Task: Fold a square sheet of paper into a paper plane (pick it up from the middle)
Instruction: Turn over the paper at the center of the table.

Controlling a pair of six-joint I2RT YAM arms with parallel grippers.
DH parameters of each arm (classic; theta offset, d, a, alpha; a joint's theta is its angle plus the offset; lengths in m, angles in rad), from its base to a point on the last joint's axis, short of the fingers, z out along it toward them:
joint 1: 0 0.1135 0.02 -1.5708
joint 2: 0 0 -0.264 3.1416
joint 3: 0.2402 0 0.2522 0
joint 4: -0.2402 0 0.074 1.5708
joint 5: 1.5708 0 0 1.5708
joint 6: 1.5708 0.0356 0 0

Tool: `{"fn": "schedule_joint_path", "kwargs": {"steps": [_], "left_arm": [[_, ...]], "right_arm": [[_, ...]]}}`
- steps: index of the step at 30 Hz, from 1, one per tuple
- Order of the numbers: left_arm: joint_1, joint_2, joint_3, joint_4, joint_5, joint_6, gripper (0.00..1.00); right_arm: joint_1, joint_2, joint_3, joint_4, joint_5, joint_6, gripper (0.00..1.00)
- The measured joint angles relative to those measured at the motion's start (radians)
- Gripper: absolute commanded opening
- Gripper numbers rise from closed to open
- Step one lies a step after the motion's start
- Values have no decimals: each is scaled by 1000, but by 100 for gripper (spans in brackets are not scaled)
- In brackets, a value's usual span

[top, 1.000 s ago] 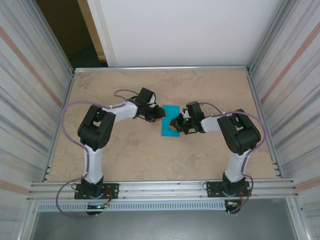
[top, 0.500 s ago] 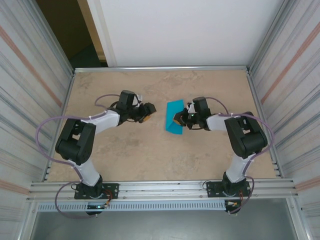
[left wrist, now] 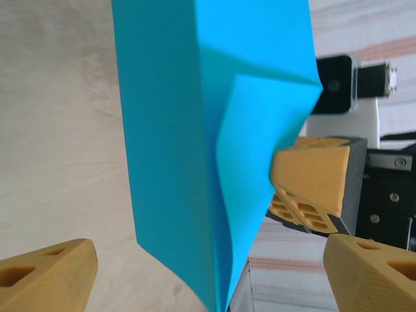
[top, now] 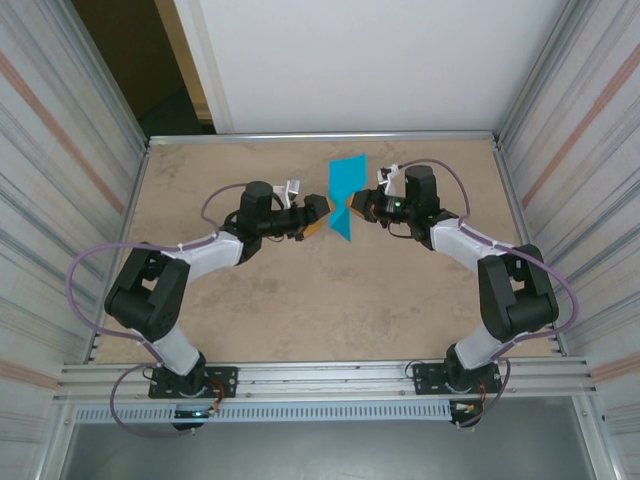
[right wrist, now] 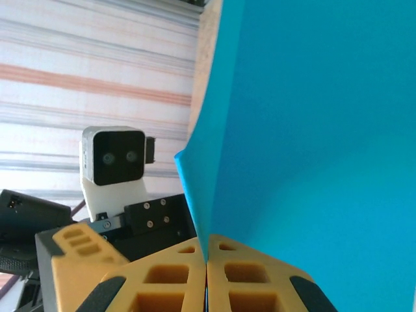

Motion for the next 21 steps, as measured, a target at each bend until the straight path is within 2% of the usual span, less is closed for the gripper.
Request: {"fn": "schedule_joint_path", "kwargs": {"steps": [15,21], "left_arm": [[-20,3,60,54,43,-16,60],[-20,3,60,70,43,-23,53]], "right_arm": [[-4,-1,0,53,-66,35,9],[-11,-1,0,56,-68,54,12]]}}
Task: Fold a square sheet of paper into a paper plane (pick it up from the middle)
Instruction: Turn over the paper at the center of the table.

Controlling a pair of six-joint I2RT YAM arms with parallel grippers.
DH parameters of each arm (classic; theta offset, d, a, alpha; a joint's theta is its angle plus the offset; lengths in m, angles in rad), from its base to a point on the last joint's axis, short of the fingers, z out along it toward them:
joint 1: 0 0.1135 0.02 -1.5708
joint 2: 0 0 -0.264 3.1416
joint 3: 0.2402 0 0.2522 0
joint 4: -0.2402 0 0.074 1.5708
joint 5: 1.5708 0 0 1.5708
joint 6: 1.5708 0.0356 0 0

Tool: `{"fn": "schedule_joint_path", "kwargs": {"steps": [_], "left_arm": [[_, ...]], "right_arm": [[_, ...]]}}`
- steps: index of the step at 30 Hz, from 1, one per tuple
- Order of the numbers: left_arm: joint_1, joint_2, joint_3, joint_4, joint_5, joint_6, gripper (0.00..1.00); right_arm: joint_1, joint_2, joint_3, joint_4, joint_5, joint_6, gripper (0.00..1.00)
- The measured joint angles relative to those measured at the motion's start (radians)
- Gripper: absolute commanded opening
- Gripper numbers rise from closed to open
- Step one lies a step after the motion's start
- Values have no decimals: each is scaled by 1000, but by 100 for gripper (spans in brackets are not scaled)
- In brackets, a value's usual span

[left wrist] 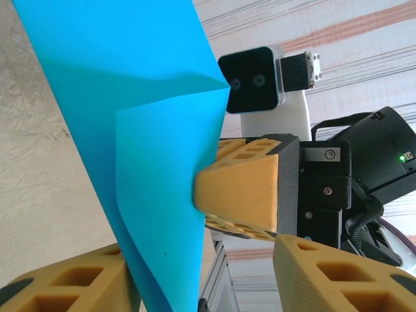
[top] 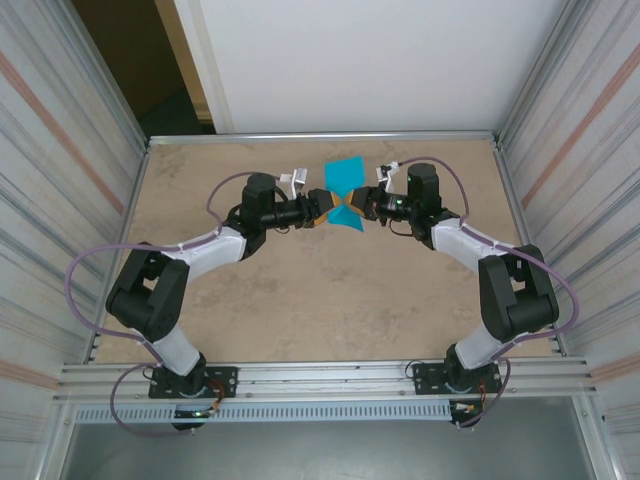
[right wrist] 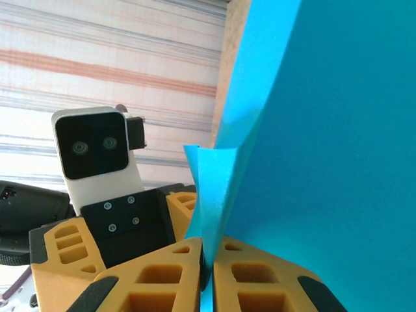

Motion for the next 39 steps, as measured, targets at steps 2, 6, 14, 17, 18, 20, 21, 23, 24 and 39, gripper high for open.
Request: {"fn": "schedule_joint_path", "kwargs": {"steps": [2,6,14,17,18,20,21,23,24,39], "left_arm": [[0,0,0,3,0,0,51],[0,0,0,1,0,0,43],[0,5,1,-6,1,-4,27],[1,11,2,-6,1,-9,21],[1,11,2,-8,1,-11,19],[2,12,3,-9,0,-13,15],[4,12,3,-10,1,-15,13],[8,12,3,-14,0,-18,11],[9,12,4,-19,-2,-17,10],[37,-8,213,-771,-297,395,8]], "right_arm": [[-2,0,0,0,0,1,12],[-3,0,0,3,0,4,12],[-3,0,0,7,0,4,13],[-3,0,0,7,0,6,17],[-3,0,0,7,0,6,19],[-5,0,0,6,0,6,29],[-6,0,0,4,0,4,34],[-15,0,-1,-7,4,6,44],[-22,0,-1,-15,7,8,46],[-177,-168,-40,-332,204,-163,67]]}}
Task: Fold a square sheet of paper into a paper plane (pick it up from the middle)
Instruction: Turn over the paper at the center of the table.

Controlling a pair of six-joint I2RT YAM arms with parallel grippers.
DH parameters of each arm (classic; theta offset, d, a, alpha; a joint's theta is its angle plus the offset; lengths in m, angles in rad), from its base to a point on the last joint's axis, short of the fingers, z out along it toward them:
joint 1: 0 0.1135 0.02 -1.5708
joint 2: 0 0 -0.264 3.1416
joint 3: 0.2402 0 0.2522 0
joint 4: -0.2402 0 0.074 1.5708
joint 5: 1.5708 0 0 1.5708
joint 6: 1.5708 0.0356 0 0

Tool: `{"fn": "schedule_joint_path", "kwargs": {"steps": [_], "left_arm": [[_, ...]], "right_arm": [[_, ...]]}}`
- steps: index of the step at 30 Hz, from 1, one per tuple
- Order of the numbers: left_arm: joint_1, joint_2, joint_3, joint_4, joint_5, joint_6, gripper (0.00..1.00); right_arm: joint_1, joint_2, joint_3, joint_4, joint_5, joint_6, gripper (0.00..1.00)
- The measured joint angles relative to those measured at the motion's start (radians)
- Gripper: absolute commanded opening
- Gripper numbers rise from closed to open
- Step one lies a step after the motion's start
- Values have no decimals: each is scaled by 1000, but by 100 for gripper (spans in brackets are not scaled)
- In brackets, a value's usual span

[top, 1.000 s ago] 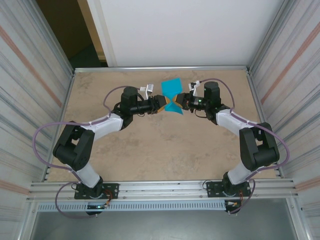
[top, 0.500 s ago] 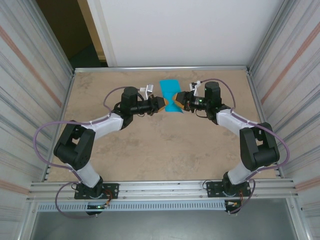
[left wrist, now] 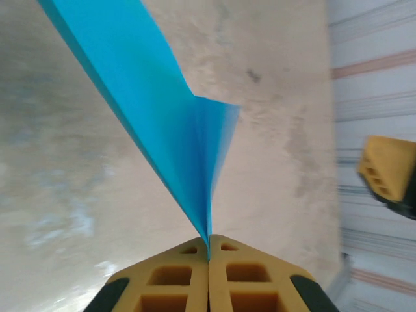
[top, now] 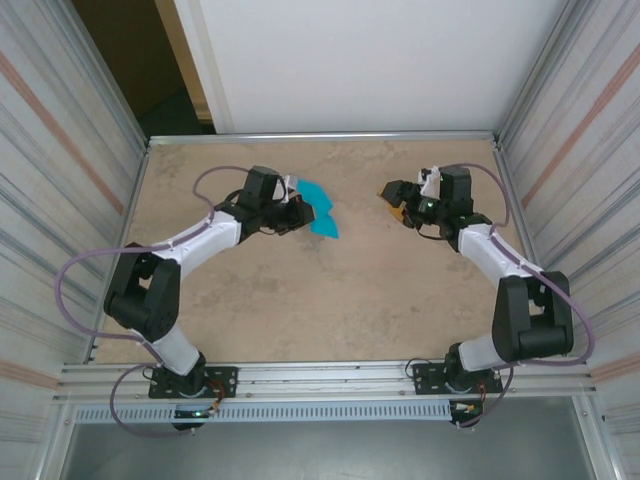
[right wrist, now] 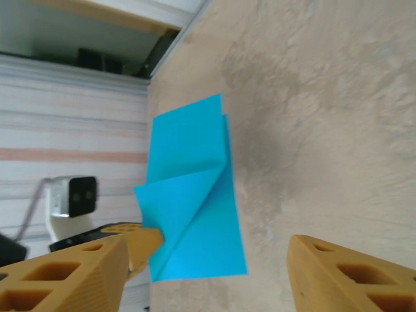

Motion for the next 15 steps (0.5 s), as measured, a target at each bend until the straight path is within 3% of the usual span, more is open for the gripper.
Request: {"fn": "schedule_joint_path", "kwargs": {"steps": [8,15], "left_arm": [[-77,9,243,-468,-446,226,8],[-190,188,454,-713,-790,298,8]], "right_arm": [[0,-51,0,-118,136,-104,68],[-5,-51,-2,-162,191,-120,68]]}}
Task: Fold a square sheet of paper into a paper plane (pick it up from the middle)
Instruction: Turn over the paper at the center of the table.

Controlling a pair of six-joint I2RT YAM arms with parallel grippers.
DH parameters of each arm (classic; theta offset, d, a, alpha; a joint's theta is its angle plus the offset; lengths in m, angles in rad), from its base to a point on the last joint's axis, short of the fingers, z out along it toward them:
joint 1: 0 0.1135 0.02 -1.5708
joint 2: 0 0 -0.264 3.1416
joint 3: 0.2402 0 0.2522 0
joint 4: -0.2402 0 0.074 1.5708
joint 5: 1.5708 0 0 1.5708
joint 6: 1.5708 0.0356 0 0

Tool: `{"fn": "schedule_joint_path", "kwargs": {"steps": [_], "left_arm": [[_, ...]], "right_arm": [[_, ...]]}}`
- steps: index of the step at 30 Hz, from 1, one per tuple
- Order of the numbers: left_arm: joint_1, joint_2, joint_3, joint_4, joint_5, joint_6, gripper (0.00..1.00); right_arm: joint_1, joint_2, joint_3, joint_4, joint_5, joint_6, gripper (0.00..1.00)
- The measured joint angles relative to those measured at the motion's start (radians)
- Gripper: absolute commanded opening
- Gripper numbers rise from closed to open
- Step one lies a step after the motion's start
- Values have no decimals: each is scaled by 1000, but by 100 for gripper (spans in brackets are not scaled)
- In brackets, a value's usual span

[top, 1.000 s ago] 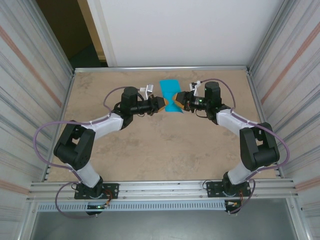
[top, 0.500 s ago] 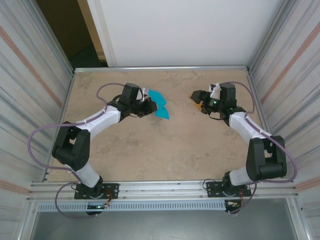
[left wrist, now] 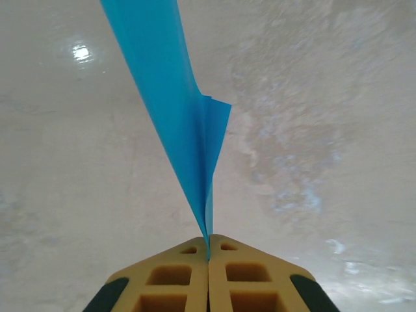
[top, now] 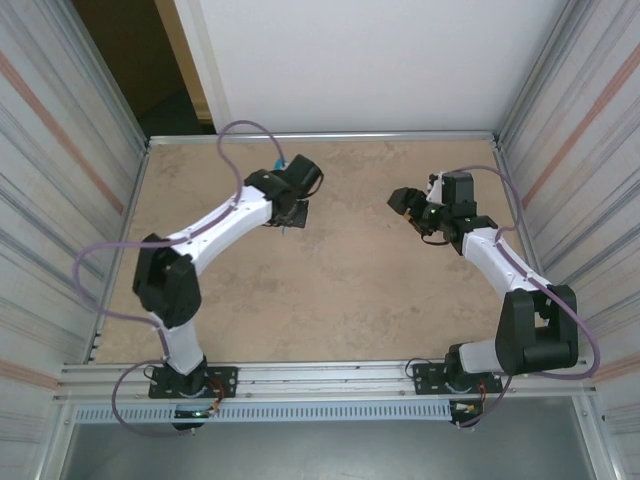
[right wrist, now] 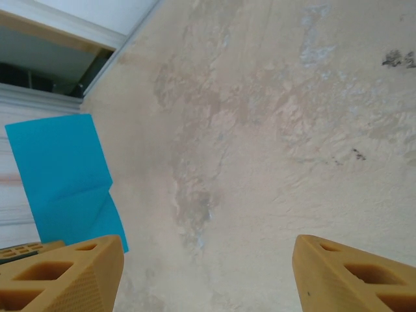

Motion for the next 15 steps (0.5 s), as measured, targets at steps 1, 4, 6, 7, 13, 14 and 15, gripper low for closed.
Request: {"fn": "schedule_joint_path", "kwargs": {"steps": [1,4,6,7,13,14,15], "left_arm": [[-11,27,18,-18,-24,4,8],[-45,127,68,-67,-74,10,8],[-61,181,89,-80,-77,9,9],[-69,205,100,-89,-72,8,10],[-90,285,136,-55,72,6,27],[-90,288,136,-42,109,3,30],[-90,289,136,-23,149,0,33]], "right_arm": [[-3,0,-2,-3,3,-2,68],[-17,-3,-19,-5,12,-2,68],[-25,-7,-28,-8,23,-2,68],[-29,-9,-32,-8,25,-2,68],[-36,-17,-40,-12,26,-2,68],[-36,-17,-41,-13,26,-2,68],[-36,-17,-42,-14,26,-2,68]]}}
